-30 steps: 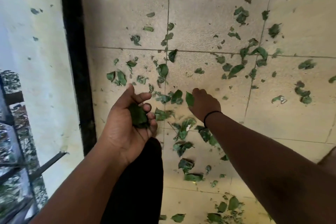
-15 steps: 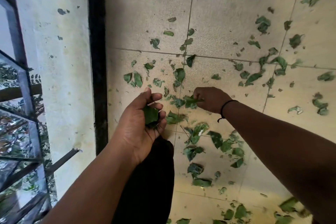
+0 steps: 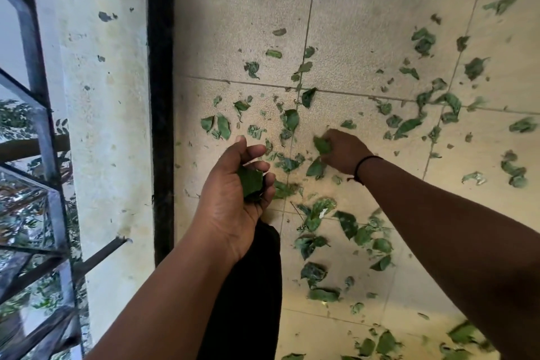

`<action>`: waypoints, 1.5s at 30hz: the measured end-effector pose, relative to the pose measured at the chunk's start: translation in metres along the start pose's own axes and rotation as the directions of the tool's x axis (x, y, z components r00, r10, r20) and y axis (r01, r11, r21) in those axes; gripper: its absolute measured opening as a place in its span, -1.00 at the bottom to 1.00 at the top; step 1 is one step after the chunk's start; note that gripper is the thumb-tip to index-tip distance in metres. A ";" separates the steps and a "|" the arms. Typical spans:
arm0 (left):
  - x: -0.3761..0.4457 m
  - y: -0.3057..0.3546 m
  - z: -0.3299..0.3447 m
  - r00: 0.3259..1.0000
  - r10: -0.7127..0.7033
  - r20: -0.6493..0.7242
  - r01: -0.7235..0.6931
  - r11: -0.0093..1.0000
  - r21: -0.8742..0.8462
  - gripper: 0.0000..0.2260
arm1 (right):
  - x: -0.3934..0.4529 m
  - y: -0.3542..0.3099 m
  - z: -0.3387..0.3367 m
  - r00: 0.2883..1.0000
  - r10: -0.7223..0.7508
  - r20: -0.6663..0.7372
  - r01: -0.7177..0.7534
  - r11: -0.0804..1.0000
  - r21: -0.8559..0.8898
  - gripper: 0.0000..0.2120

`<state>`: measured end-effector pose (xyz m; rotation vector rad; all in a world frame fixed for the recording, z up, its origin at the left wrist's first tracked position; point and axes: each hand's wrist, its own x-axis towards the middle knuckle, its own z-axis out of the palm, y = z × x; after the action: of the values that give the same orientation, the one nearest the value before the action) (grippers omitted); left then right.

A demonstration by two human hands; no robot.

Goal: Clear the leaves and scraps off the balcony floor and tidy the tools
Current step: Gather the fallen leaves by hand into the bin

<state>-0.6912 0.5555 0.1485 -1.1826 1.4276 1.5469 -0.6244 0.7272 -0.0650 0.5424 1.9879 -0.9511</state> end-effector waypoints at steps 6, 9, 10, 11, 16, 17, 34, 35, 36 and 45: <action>-0.009 -0.007 0.012 0.998 0.056 0.003 -0.055 0.989 -0.136 -0.75 | -0.069 -0.011 -0.056 0.987 0.130 0.091 -0.155 0.673 0.723 -0.89; -0.012 -0.012 0.015 0.999 0.046 -0.006 -0.046 0.980 -0.191 -0.70 | -0.112 -0.042 -0.069 0.981 -0.007 0.192 -0.143 0.645 0.750 -0.81; -0.012 -0.016 0.015 0.999 0.035 -0.016 -0.038 0.979 -0.199 -0.69 | -0.127 -0.054 -0.071 0.965 -0.085 0.249 -0.132 0.660 0.740 -0.79; -0.013 -0.019 0.015 0.999 0.024 -0.029 -0.029 0.979 -0.202 -0.69 | -0.141 -0.069 -0.072 0.944 -0.141 0.298 -0.128 0.675 0.726 -0.77; -0.028 -0.030 0.027 0.990 -0.057 0.129 0.069 0.994 -0.088 -0.72 | -0.171 -0.108 -0.057 0.973 -0.144 0.182 0.062 0.917 0.393 -0.78; -0.030 -0.031 0.030 0.987 -0.037 0.159 0.044 0.998 -0.042 -0.73 | -0.170 -0.110 -0.056 0.983 -0.125 0.133 0.089 0.963 0.253 -0.79; 0.000 -0.002 0.026 0.994 -0.097 0.054 0.101 0.991 -0.082 -0.81 | -0.035 0.005 0.000 0.995 -0.071 0.068 0.093 0.896 -0.433 -0.71; 0.002 0.000 0.025 0.995 -0.089 0.049 0.092 0.994 -0.063 -0.82 | -0.028 0.004 0.007 0.983 -0.133 0.128 0.182 0.801 -0.570 -0.63; 0.005 0.002 0.025 0.996 -0.078 0.043 0.080 0.996 -0.047 -0.82 | -0.020 0.001 0.012 0.966 -0.213 0.150 0.259 0.721 -0.643 -0.58; 0.015 0.002 0.022 1.000 -0.028 -0.009 0.028 0.999 0.042 -0.83 | 0.003 0.012 0.007 0.996 -0.086 0.031 0.091 0.907 -0.410 -0.86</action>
<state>-0.7017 0.5757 0.1348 -1.1802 1.4358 1.4873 -0.6142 0.7292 -0.0754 0.2089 2.1370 -0.5558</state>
